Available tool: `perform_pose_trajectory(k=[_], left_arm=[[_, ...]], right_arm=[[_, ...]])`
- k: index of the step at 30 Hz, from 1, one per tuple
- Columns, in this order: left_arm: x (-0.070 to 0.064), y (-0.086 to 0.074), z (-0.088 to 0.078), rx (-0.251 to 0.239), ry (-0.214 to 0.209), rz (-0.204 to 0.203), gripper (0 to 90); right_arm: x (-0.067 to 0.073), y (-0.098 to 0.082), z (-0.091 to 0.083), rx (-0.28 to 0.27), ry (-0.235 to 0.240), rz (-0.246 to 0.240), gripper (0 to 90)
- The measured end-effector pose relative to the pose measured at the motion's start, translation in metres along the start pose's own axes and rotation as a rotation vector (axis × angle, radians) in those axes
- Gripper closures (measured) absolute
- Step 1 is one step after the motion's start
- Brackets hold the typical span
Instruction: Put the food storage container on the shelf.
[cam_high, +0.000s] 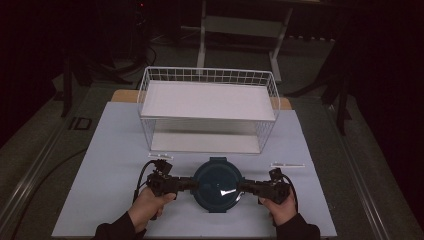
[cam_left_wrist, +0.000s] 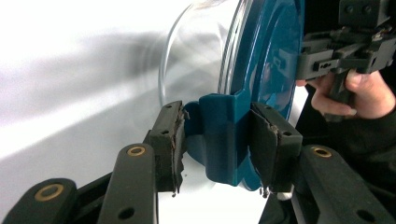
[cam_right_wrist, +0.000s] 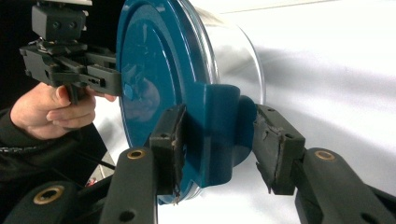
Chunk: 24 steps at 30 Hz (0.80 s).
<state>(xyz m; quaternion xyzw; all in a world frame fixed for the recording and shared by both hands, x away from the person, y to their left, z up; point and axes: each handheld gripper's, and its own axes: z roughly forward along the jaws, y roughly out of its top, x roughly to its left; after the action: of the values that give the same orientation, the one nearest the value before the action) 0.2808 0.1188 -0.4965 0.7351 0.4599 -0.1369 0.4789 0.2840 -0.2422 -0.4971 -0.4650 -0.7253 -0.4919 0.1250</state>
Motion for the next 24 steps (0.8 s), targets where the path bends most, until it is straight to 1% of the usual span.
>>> perform_pose_trajectory(k=[2,3,6,7,9,12,14,18,19,22,24], left_arm=[[-0.001,0.004,-0.003,-0.01,0.004,0.018,56.8],[-0.002,0.006,-0.004,-0.023,0.007,0.025,56.7],[-0.003,0.013,-0.01,-0.045,0.028,0.052,56.6],[-0.004,0.016,-0.012,-0.05,0.037,0.072,56.7],[-0.003,0.021,-0.016,-0.064,0.04,0.079,56.7],[-0.001,0.029,-0.019,-0.097,0.048,0.105,56.7],[0.002,0.033,-0.02,-0.123,0.049,0.104,56.7],[0.012,0.04,-0.018,-0.154,0.048,0.091,56.8],[0.014,0.042,-0.017,-0.159,0.051,0.088,56.7],[0.023,0.049,-0.015,-0.179,0.049,0.091,56.7],[0.028,0.055,-0.013,-0.192,0.054,0.103,56.7]], right_arm=[[0.003,0.004,-0.001,-0.008,-0.004,-0.015,55.3],[0.004,0.006,-0.001,-0.01,-0.006,-0.025,55.3],[0.007,0.014,0.0,-0.022,-0.006,-0.045,55.3],[0.007,0.017,0.001,-0.024,-0.004,-0.051,55.3],[0.008,0.025,0.004,-0.028,-0.002,-0.071,55.3],[0.009,0.036,0.006,-0.047,-0.002,-0.105,55.3],[0.009,0.043,0.007,-0.059,-0.003,-0.129,55.3],[0.006,0.058,0.012,-0.073,-0.01,-0.148,55.2],[0.004,0.062,0.014,-0.069,-0.013,-0.154,55.2],[-0.001,0.074,0.02,-0.056,-0.027,-0.161,55.2],[-0.003,0.08,0.022,-0.06,-0.034,-0.174,55.2]])
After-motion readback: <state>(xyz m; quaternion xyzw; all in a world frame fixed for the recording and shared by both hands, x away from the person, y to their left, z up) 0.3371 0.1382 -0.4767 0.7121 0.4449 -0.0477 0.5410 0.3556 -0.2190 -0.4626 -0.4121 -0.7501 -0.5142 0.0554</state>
